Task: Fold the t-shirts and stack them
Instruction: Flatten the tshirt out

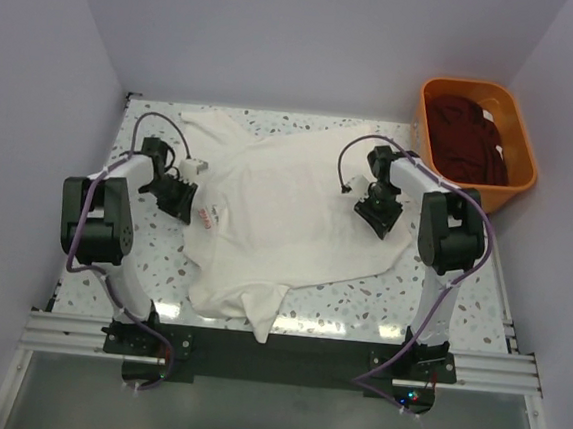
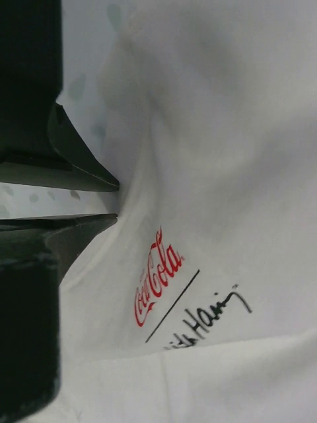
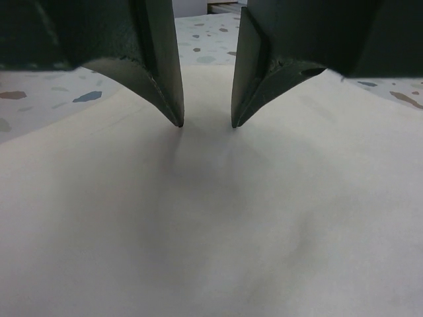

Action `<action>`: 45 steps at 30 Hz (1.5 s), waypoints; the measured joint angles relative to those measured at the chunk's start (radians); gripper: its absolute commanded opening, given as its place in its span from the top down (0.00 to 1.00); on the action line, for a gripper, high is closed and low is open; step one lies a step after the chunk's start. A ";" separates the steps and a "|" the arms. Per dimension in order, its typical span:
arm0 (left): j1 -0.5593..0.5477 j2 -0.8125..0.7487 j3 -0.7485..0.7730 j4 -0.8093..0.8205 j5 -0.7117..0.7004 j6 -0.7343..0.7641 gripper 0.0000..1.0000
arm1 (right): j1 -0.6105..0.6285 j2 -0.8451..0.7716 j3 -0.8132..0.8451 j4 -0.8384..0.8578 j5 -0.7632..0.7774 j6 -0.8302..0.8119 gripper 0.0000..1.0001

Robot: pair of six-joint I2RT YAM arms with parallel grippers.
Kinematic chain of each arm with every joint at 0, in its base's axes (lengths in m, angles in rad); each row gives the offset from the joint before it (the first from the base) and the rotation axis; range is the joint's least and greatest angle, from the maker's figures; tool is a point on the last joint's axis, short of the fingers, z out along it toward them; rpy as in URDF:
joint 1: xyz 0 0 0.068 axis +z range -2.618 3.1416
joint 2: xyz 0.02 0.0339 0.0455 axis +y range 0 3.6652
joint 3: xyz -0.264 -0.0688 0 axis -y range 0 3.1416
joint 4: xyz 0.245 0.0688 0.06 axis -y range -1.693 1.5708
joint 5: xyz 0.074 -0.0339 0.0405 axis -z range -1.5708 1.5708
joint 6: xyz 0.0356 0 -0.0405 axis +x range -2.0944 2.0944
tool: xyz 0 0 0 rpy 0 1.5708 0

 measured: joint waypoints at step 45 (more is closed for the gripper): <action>-0.103 -0.213 0.002 -0.129 0.074 0.201 0.48 | -0.218 -0.112 -0.230 -0.001 -0.349 0.504 0.97</action>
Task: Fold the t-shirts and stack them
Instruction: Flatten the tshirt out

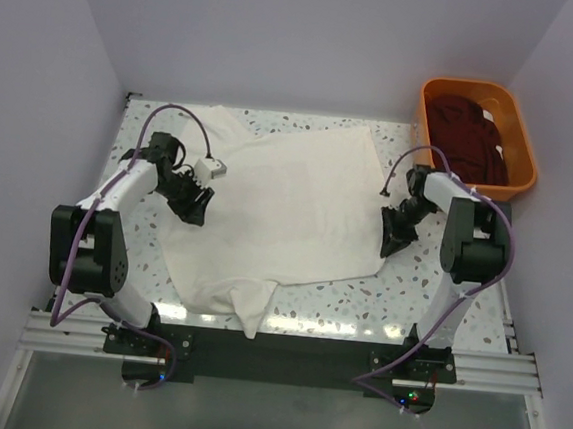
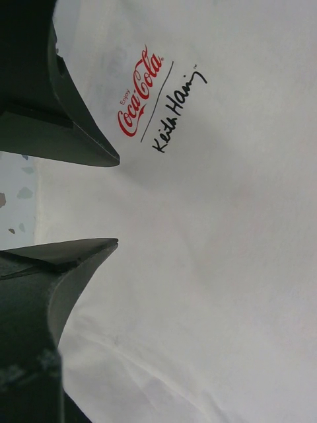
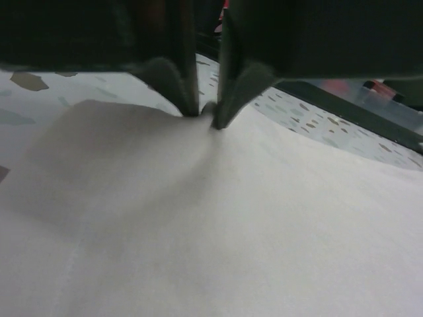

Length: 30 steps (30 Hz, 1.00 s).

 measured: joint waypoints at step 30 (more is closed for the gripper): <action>0.002 0.000 0.001 -0.005 0.002 -0.044 0.48 | 0.166 0.058 0.334 -0.022 -0.080 -0.019 0.54</action>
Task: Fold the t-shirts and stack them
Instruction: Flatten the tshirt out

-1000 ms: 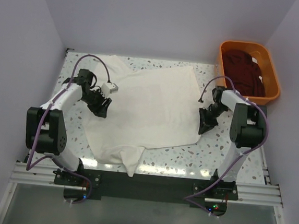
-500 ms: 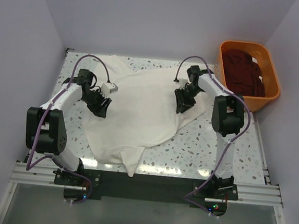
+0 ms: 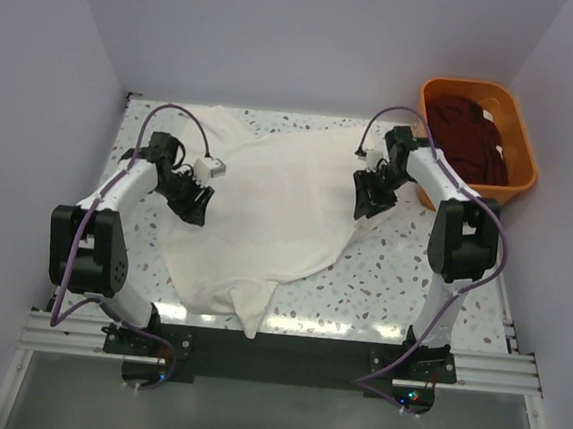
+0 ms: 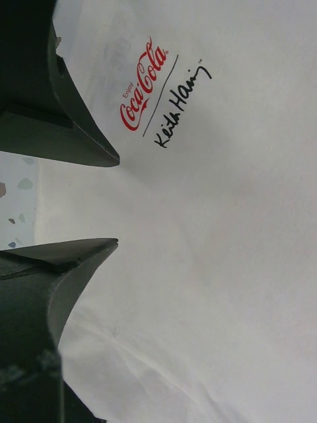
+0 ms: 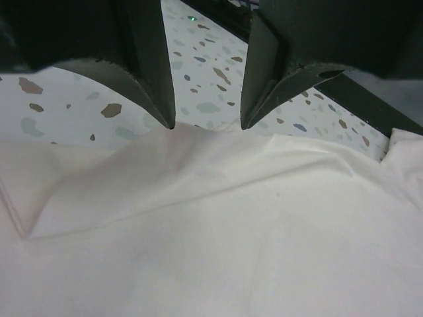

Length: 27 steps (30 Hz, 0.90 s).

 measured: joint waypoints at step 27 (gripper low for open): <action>0.000 0.005 0.017 -0.016 0.006 0.002 0.47 | 0.038 0.164 0.087 0.089 -0.011 0.073 0.40</action>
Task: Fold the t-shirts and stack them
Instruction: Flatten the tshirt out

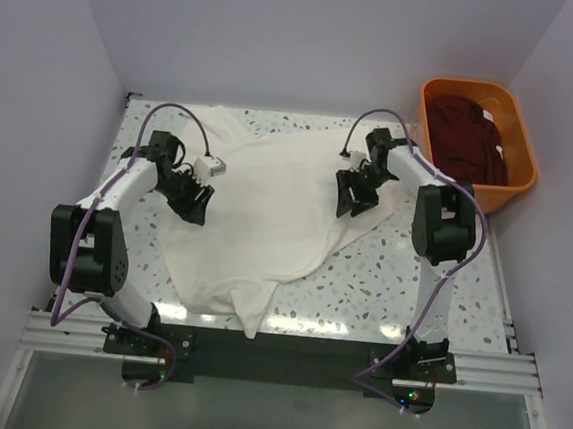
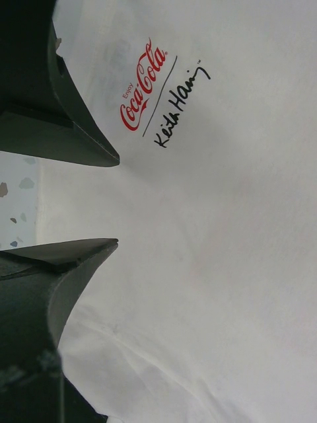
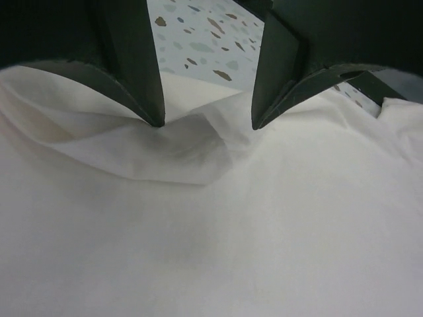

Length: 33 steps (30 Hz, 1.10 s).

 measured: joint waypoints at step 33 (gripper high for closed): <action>0.000 0.005 0.000 -0.016 0.008 0.009 0.47 | 0.019 -0.108 0.066 0.002 0.081 -0.179 0.41</action>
